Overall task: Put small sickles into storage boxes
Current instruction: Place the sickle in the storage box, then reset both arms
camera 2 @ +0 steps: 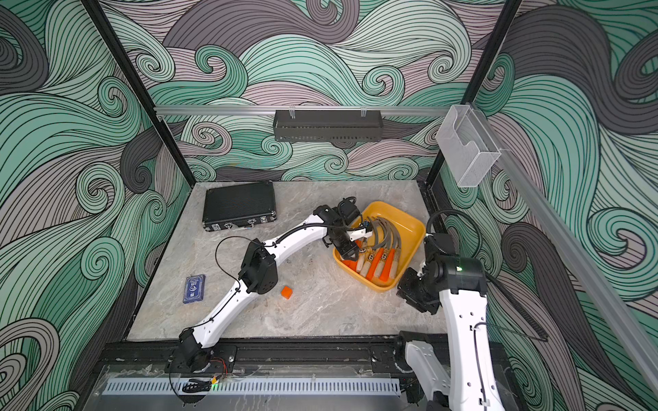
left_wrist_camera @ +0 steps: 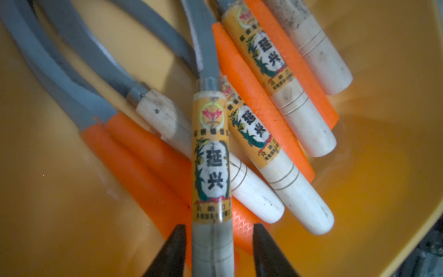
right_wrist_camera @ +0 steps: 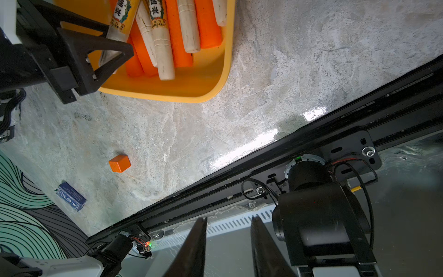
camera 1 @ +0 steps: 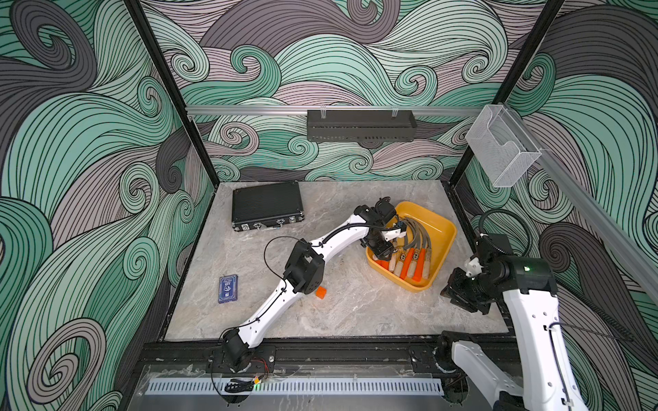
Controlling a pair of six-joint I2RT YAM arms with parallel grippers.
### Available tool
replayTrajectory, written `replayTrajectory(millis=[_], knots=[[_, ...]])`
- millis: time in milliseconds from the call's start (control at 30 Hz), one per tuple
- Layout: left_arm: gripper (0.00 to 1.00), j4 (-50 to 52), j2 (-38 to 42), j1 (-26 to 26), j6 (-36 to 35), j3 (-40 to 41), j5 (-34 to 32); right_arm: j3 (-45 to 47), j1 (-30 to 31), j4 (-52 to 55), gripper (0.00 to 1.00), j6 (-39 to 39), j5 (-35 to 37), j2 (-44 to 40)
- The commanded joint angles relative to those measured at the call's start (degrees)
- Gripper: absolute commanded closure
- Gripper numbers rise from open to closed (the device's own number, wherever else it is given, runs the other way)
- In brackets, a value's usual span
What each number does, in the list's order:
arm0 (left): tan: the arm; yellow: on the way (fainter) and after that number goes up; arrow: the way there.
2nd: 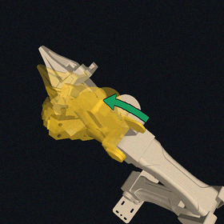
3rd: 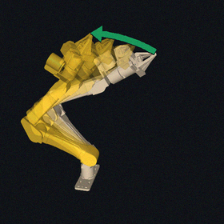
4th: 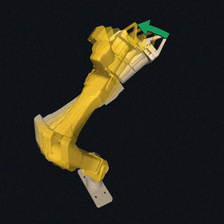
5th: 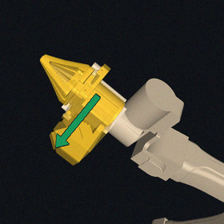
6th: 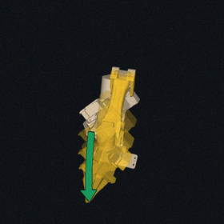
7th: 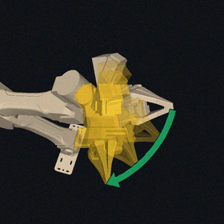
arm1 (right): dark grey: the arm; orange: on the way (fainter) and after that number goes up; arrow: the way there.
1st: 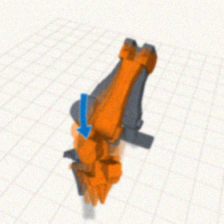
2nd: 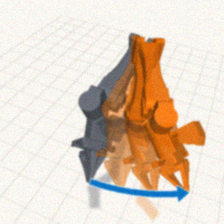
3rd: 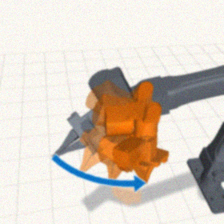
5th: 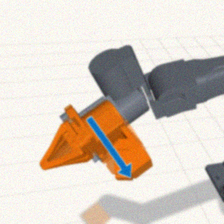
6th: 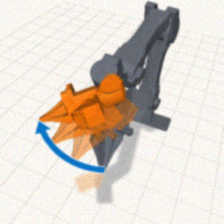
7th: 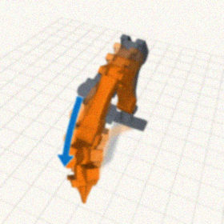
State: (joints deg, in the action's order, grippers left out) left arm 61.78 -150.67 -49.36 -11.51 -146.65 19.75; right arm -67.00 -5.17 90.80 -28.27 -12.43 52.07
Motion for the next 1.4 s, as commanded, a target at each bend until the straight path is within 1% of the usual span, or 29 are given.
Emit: replayTrajectory(millis=[0,100,167,467,600,700,800,867,1000,1067,1167,1267,1367], knots=[[0.37,1.37,0.15,-0.35,-0.71,-2.62,-0.68,0.1,-0.28,0.03,0.65,0.67,0.07,0.34],[0.29,1.71,1.4,-0.32,-1.14,-3.44,-0.85,0.11,-0.28,-0.27,0.64,0.91,0.3,0.69],[0.26,1.55,2.48,-0.38,-1.63,-3.5,-0.96,0.23,-0.28,-0.59,0.64,0.97,0.47,0.85],[0.21,1.19,8.17,-0.37,-1.17,-5.71,-1.06,-0.82,-0.28,-2.78,0.64,1.44,1.32,2.92],[0.15,0.17,13.36,-0.05,-2.86,-6.59,-4.9,-2.53,-0.29,-5.11,0.62,1.38,1.35,5.66],[0.1,-1.44,17.5,1.56,-4.53,-6.56,-9.03,-3.31,-0.31,-7.78,0.6,1.19,2.25,8.25],[0.06,-2.35,21.05,5.27,-5.91,-6.59,-10.77,-3.57,-0.39,-10.92,0.6,1.13,2.47,11.46],[0.05,-1.75,22.99,8.45,-6.51,-6.48,-11.21,-3.82,-0.39,-12.81,0.6,1.18,2.46,13.75],[0.04,1.16,26.52,16.87,-5.24,-4.77,-10.96,-4.77,-0.52,-16.38,0.59,1.55,3.61,18.69],[0.04,2.09,28.57,20.84,-4.73,-1.46,-11.05,-5.07,-0.54,-18.54,0.6,1.64,4.1,20.84],[0.04,1.0,32.48,26.95,-3.4,6.13,-10.76,-4.64,-0.53,-21.61,0.6,1.73,5.41,23.62],[0.05,-0.83,36.12,32.83,-2.8,13.32,-10.0,-2.19,-0.54,-25.21,0.6,2.79,8.19,24.95],[0.05,-1.7,38.45,38.81,-0.38,17.68,-8.24,-0.54,-0.84,-26.67,0.61,4.42,10.63,27.14]])
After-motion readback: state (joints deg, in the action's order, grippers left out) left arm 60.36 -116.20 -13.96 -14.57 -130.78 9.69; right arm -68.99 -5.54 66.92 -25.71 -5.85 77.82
